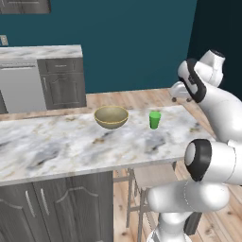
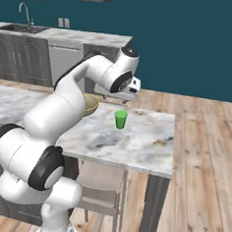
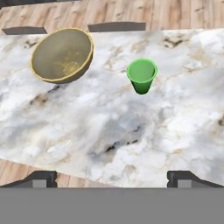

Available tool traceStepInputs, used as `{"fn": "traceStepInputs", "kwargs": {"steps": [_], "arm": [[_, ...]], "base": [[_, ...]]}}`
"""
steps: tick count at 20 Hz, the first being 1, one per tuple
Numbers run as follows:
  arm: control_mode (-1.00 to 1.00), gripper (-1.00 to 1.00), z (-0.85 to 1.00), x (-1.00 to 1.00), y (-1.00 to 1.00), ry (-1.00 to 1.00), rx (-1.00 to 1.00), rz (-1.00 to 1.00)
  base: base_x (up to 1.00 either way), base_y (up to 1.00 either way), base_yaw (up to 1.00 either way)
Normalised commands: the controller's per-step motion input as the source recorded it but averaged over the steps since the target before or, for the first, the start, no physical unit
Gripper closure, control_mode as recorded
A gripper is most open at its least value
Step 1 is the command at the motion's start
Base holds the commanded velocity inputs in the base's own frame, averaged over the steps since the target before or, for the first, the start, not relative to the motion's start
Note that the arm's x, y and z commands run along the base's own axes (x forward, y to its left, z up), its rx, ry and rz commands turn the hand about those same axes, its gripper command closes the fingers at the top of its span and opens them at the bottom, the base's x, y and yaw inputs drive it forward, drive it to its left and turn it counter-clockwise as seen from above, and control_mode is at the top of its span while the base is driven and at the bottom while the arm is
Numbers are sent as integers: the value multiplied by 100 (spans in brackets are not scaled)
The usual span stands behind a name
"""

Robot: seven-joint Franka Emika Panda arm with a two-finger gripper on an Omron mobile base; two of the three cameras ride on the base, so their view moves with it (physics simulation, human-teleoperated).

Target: Place the cup inside the bowl on the dining table and move the bowl to any counter.

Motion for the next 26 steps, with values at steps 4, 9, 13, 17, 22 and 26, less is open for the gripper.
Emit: {"fn": "traceStepInputs", "kwargs": {"steps": [4,9,13,17,22,26], "arm": [[-100,-100,0,0,0,-8,17,-1],[-100,-100,0,11,-2,0,5,-13],[-100,-100,0,13,-14,0,0,-19],[-100,-100,-1,5,-11,-1,0,-22],[-100,-100,-6,0,0,-6,0,-18],[-100,-100,-1,8,0,0,0,0]], "base": [[0,0,0],[0,0,0],[0,0,0],[0,0,0],[0,0,0],[0,0,0]]}}
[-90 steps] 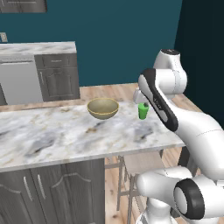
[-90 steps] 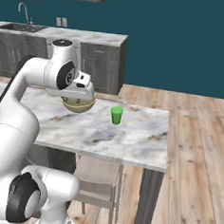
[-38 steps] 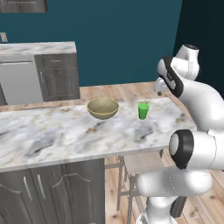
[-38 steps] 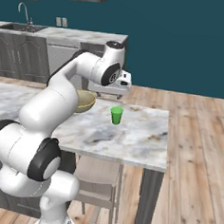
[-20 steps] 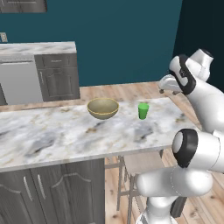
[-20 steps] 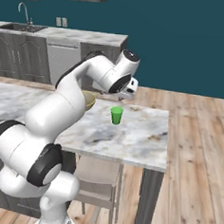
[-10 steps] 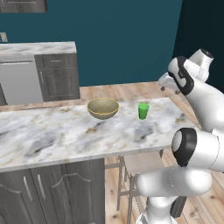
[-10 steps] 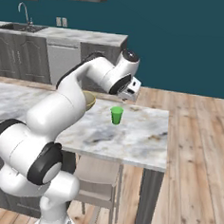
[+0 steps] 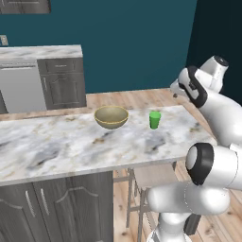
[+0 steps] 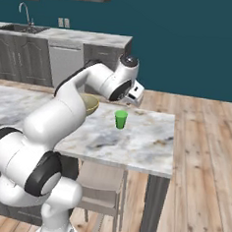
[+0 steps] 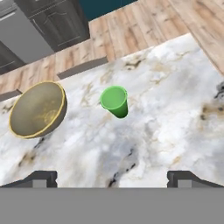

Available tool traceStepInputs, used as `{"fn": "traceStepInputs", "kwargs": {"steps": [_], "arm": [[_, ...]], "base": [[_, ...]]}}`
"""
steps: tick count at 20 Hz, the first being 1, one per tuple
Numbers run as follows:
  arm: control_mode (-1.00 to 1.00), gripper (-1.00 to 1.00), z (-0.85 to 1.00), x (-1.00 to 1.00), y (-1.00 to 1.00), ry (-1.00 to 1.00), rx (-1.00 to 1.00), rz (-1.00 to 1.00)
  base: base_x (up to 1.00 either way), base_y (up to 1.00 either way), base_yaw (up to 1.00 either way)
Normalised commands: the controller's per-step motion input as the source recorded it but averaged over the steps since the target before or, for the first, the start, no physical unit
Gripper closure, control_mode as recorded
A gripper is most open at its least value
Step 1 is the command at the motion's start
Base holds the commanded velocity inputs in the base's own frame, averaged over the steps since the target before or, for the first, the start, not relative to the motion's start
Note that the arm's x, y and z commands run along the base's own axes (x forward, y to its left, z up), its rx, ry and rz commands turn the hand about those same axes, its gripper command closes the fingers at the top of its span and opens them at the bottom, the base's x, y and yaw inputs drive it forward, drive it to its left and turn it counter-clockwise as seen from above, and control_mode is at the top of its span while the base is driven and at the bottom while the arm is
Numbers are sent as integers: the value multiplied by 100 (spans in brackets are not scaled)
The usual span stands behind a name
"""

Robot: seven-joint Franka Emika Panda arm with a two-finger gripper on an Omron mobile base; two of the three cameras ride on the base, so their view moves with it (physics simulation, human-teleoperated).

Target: Place the cup inside the bowl on the dining table and move the bowl to any counter.

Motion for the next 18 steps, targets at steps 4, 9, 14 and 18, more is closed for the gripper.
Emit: {"fn": "traceStepInputs", "kwargs": {"steps": [4,9,14,18], "arm": [[-100,-100,-6,14,0,-2,0,0],[-100,-100,-28,27,1,-6,0,0],[-100,-100,-35,12,4,-2,0,0],[-100,-100,-18,0,0,0,0,0]], "base": [[0,0,0],[0,0,0],[0,0,0],[0,0,0]]}}
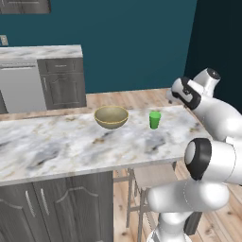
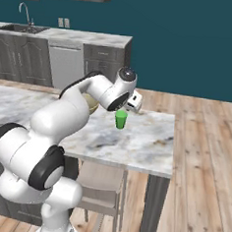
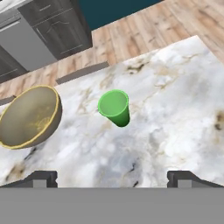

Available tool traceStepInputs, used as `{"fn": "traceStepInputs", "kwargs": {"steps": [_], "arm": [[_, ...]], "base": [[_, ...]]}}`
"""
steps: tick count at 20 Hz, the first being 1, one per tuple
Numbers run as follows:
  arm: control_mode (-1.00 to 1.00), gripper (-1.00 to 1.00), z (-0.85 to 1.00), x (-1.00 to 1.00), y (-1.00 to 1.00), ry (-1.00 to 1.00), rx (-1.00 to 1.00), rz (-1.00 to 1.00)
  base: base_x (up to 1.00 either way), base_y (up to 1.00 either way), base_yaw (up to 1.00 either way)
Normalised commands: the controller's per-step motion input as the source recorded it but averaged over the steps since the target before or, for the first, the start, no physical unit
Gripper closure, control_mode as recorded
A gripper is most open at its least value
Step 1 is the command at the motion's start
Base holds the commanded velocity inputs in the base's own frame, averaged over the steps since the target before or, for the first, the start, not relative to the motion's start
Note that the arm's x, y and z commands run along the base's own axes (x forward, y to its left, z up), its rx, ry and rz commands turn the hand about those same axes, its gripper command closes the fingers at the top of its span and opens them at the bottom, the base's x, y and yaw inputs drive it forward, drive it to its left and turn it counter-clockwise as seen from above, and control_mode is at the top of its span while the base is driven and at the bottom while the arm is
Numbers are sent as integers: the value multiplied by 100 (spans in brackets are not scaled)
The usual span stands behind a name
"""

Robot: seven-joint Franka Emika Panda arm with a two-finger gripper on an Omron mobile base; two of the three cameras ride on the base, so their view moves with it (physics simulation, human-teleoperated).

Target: Place the cup inside the bowl on the dining table and move the bowl to any counter.

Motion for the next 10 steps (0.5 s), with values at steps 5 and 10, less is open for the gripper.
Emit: {"fn": "traceStepInputs", "kwargs": {"steps": [5,10], "arm": [[-100,-100,-4,0,0,1,0,0],[-100,-100,-20,1,0,0,0,0]], "base": [[0,0,0],[0,0,0]]}}
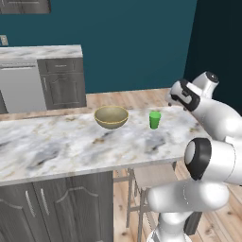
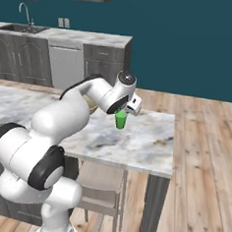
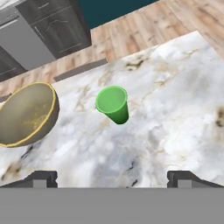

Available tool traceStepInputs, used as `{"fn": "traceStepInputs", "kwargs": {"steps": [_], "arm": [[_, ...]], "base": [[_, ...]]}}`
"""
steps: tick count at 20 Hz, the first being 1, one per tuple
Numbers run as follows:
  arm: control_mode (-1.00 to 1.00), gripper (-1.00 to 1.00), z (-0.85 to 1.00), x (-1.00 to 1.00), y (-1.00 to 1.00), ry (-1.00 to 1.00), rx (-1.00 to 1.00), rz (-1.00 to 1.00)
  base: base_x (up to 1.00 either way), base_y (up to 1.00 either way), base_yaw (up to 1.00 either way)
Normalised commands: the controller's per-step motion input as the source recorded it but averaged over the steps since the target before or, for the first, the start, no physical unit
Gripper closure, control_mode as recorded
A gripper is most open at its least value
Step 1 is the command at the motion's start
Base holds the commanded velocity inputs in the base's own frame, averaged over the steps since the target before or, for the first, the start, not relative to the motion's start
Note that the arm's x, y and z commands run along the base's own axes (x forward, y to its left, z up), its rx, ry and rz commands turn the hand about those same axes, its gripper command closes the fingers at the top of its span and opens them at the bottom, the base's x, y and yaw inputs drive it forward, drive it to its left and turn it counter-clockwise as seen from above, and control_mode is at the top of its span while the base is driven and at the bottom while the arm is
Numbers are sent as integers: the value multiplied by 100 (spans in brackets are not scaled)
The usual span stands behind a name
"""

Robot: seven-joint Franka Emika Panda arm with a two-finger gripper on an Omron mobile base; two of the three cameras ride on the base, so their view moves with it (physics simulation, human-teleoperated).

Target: Place the cup inside the bowl on the dining table and move the bowl to any counter.

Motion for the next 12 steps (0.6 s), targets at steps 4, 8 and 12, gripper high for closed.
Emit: {"fn": "traceStepInputs", "kwargs": {"steps": [4,8,12], "arm": [[-100,-100,-16,20,0,0,0,0],[-100,-100,-7,29,0,6,0,-1],[-100,-100,0,28,0,8,0,0]], "base": [[0,0,0],[0,0,0],[0,0,0]]}}
